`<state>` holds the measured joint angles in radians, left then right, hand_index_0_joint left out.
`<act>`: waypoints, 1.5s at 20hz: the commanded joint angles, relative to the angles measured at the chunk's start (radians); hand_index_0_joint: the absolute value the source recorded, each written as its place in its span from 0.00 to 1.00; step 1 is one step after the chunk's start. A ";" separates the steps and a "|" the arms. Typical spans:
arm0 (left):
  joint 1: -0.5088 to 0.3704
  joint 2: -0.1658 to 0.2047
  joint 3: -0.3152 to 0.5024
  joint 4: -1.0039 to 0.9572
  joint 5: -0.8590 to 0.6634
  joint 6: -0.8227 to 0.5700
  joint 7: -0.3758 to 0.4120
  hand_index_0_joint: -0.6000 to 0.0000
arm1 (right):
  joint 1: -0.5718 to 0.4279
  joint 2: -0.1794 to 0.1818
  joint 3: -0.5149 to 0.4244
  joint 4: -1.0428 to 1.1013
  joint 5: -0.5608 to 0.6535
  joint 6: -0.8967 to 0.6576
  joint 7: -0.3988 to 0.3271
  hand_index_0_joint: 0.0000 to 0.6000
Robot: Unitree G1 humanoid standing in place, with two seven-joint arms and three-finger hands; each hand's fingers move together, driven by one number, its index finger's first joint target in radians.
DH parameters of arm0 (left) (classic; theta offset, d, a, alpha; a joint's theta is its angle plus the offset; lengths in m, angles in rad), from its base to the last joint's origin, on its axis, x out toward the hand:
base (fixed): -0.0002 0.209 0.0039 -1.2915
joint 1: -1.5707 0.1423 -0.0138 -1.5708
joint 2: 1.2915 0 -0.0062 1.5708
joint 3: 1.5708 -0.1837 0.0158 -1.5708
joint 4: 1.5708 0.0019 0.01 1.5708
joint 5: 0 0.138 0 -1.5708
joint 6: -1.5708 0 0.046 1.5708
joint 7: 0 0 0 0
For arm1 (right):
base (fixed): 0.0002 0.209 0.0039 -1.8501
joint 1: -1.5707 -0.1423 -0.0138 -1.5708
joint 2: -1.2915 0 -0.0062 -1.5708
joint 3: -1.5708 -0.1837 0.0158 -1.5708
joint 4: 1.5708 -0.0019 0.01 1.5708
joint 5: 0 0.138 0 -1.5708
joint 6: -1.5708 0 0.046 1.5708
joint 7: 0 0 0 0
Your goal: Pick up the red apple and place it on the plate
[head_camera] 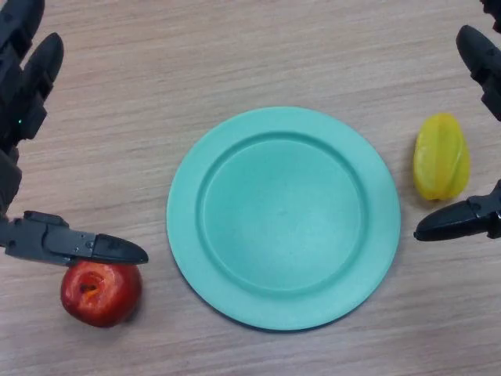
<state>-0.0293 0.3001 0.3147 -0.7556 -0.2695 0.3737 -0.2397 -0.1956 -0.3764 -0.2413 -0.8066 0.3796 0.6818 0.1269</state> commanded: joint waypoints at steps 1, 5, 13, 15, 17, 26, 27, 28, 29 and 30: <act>0.007 0.033 0.097 -0.057 -0.039 -0.117 0.037 1.00 | -0.039 -0.025 -0.023 -0.061 0.009 -0.095 -0.004 0.00; 0.115 -0.034 0.136 -0.086 -0.007 -0.195 -0.015 1.00 | -0.066 -0.011 0.035 -0.051 -0.033 -0.084 -0.013 0.00; 0.276 -0.110 0.130 0.228 0.189 -0.470 -0.072 1.00 | -0.104 0.034 0.097 -0.044 -0.050 -0.042 -0.020 0.00; 0.276 -0.110 0.106 0.320 0.255 -0.536 -0.063 1.00 | -0.105 0.038 0.099 -0.037 -0.050 -0.042 -0.016 0.00; 0.267 -0.109 0.088 0.384 0.299 -0.553 -0.051 1.00 | -0.105 0.037 0.098 -0.033 -0.050 -0.036 -0.016 0.00; 0.219 -0.063 -0.052 0.515 0.376 -0.474 -0.026 0.00 | -0.101 0.025 0.064 -0.045 -0.031 -0.032 -0.020 0.00; 0.219 -0.066 -0.053 0.477 0.367 -0.392 -0.017 0.00 | -0.099 0.021 0.057 -0.050 -0.022 -0.028 -0.023 0.00; 0.212 -0.068 -0.048 0.451 0.363 -0.356 0.000 0.00 | -0.094 0.019 0.053 -0.054 -0.019 -0.028 -0.023 0.00; 0.203 -0.067 -0.042 0.423 0.369 -0.344 0.031 0.00 | -0.088 0.014 0.044 -0.058 -0.016 -0.031 -0.024 0.00; 0.205 -0.066 -0.035 0.403 0.368 -0.340 0.036 0.00 | -0.084 0.012 0.033 -0.064 -0.008 -0.030 -0.023 0.00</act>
<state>0.1817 0.1972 0.2105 -0.2983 0.1039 0.1221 -0.2436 -0.2493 -0.3395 -0.1365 -0.8096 0.3456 0.7472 0.1185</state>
